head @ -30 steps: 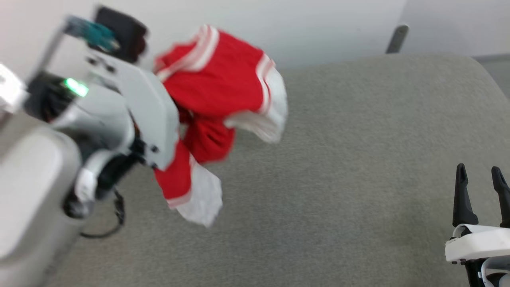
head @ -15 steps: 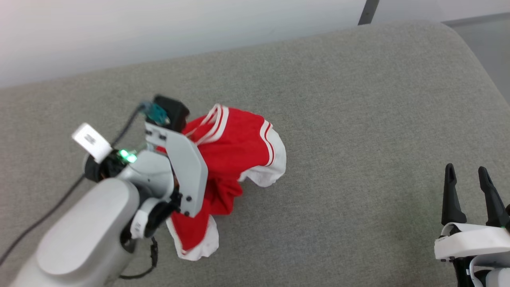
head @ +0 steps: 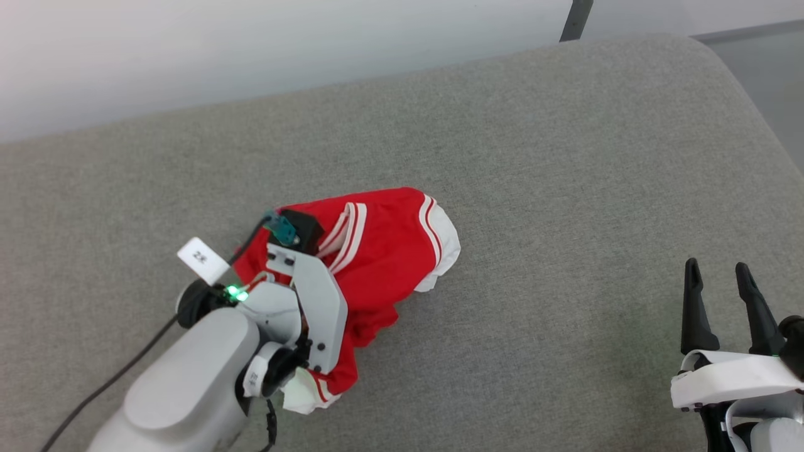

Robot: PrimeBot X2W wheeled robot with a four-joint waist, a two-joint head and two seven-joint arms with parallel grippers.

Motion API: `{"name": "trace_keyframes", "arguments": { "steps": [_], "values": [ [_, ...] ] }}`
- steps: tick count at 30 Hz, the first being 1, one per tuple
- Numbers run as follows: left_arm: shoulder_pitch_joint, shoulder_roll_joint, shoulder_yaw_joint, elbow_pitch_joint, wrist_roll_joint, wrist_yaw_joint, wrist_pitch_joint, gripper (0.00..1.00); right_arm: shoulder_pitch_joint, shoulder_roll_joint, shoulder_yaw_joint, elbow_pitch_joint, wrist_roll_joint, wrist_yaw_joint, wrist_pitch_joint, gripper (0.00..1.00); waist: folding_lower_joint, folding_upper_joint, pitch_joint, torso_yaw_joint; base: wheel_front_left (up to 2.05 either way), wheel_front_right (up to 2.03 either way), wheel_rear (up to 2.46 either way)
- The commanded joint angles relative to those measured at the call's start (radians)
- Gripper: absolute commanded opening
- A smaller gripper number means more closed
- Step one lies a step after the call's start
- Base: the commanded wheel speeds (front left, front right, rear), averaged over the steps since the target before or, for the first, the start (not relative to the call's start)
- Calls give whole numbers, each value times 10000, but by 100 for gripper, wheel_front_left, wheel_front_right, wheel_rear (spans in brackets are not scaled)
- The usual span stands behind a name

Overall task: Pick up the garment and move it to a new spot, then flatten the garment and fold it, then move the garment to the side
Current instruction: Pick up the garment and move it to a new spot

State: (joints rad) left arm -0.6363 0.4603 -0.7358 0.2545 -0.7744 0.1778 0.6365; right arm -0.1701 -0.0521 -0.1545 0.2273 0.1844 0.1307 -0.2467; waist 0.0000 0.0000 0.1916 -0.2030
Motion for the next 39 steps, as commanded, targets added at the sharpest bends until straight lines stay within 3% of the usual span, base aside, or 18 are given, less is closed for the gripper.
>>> {"name": "trace_keyframes", "arguments": {
  "steps": [1, 2, 4, 6, 8, 9, 18, 27, 32, 39],
  "values": [
    [137, -62, -59, 222, -51, -114, -39, 12, -70, 26, 45, 52, 58, 1, -37, 100, 0, 0, -64, 23, 0, 0, 0],
    [172, -159, -82, 405, -140, -224, -74, 16, -63, 27, 53, 72, 56, 1, -45, 100, 0, 0, -106, 43, 0, 0, 0],
    [83, -212, -229, 693, -17, -503, -239, 39, -68, 27, 81, 93, 39, 1, -48, 100, 0, 0, -172, 85, 0, 0, 0],
    [41, -345, -247, 982, -138, -740, -383, 55, -34, 25, 98, 90, 4, 1, -30, 100, 0, 0, -255, 149, 0, 0, 0],
    [-54, -408, -277, 1196, -181, -999, -556, 94, 17, 26, 103, 66, -47, 1, 15, 100, 0, 0, -359, 225, 0, 0, 0],
    [-69, -462, -265, 1287, -254, -1108, -593, 100, 37, 26, 94, 55, -74, 1, 45, 100, 0, 0, -414, 271, 0, 0, 0],
    [-305, -379, 249, 1122, -913, -1682, -834, 100, 222, 26, 114, -65, -203, 1, 232, 100, 0, 0, -963, 808, 0, 0, 0],
    [116, 297, 848, 14, -1167, -1646, -1422, 100, 431, 26, 173, -195, -302, 1, 425, 100, 0, 0, -1539, 1435, 0, 0, 0],
    [723, 739, 1379, -614, -1172, -1461, -2329, 100, 650, 25, 241, -244, -325, 1, 503, 100, 0, 0, -1928, 1726, 0, 0, 0],
    [1889, 1309, 2297, -1326, -926, -1246, -4476, 100, 838, -101, 427, -310, -213, 1, 488, 100, 0, 0, -2279, 2073, 0, 0, 0]
  ]
}}
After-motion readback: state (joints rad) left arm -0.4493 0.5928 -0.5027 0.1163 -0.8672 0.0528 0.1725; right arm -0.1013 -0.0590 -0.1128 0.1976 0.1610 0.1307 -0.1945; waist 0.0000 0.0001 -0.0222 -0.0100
